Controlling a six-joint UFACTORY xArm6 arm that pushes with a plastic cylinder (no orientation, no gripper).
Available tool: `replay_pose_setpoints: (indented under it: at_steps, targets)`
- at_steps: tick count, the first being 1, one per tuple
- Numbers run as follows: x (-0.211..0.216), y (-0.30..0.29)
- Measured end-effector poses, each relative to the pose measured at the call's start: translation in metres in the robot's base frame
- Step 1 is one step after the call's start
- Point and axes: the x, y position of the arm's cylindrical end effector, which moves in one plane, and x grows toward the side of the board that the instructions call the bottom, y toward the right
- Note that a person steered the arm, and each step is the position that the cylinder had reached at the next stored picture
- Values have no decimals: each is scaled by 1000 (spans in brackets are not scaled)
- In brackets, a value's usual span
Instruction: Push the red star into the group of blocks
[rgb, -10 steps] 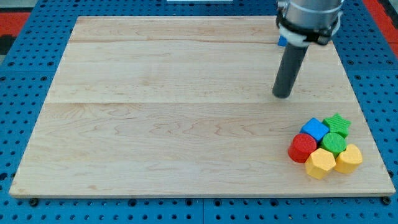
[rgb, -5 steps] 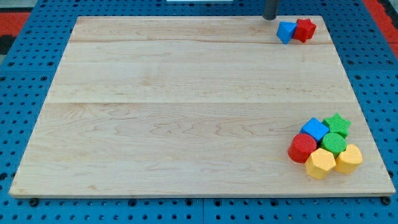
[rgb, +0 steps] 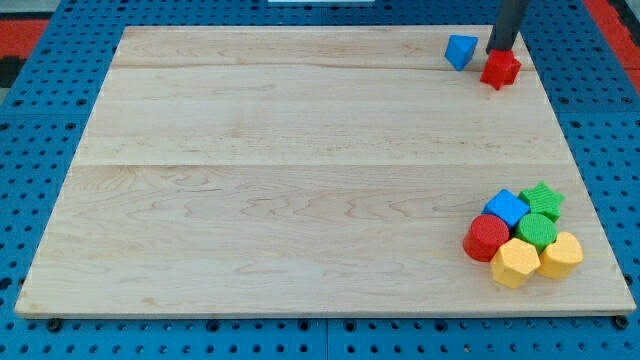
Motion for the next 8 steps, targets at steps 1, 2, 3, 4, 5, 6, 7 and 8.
replay_pose_setpoints:
  at_steps: [1,2,3,4,5,6,7,8]
  targets:
    - [25,0]
    - [52,0]
    - [83,0]
    - [120,0]
    - [152,0]
    - [182,0]
    - [196,0]
    - [196,-5]
